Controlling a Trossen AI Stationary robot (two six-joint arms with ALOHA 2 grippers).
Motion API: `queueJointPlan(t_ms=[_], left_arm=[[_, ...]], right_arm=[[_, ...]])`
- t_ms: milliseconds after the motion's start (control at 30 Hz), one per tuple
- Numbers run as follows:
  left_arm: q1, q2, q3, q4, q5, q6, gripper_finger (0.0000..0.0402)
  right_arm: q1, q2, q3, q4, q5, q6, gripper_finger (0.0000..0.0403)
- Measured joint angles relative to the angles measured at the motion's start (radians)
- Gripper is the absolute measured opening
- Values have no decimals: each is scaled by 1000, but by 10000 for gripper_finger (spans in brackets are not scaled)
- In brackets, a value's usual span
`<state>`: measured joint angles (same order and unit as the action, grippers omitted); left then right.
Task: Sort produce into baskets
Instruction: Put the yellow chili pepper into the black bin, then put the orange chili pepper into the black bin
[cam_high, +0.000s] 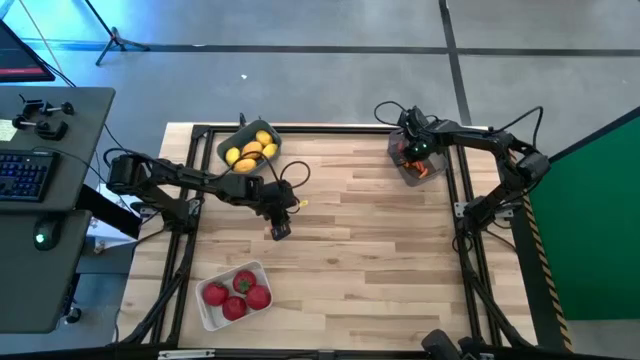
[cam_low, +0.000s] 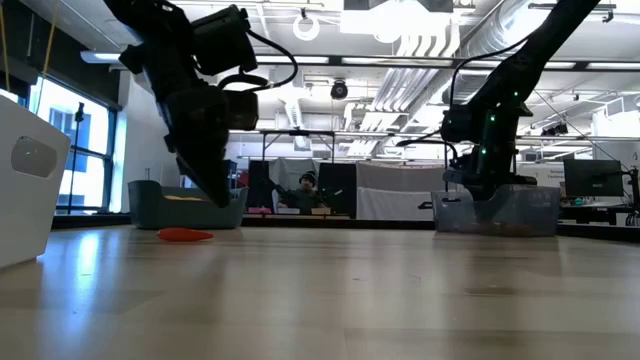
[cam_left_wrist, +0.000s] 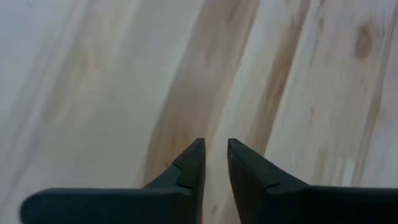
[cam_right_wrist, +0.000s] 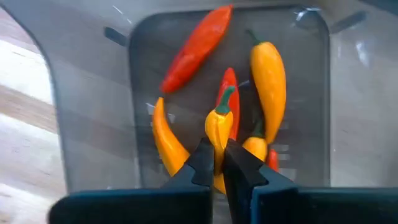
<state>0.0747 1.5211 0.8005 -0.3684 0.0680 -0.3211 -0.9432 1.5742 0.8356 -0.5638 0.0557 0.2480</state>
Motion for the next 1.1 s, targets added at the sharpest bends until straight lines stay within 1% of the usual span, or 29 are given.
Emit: queueJointPlan(t_ms=[100,233,367,467,567,700,867,1033,1100], left_arm=[[-24,0,0,-38,0,-1,75],[-45,0,0,-77,0,-6,108],[-56,0,0,-98,-4,-14,136],[-59,0,0,-104,-7,23,145],[-62,17,0,-113,-11,35,144],[-62,57,0,-155,-45,40,126],[-59,103,1,-162,-57,79,86],[-46,101,1,-157,-57,95,18],[-18,99,-1,-136,-36,96,8]], right_arm=[[1,0,-4,-2,15,-3,41],[1,2,33,-60,17,-1,118],[1,2,119,-128,14,-63,193],[8,2,211,-192,13,-92,224],[32,-17,301,-237,14,-111,232],[66,-73,379,-231,11,-118,223],[83,-151,380,-185,13,-112,207],[109,-247,362,-233,13,-99,191],[118,-292,350,-238,11,-98,182]])
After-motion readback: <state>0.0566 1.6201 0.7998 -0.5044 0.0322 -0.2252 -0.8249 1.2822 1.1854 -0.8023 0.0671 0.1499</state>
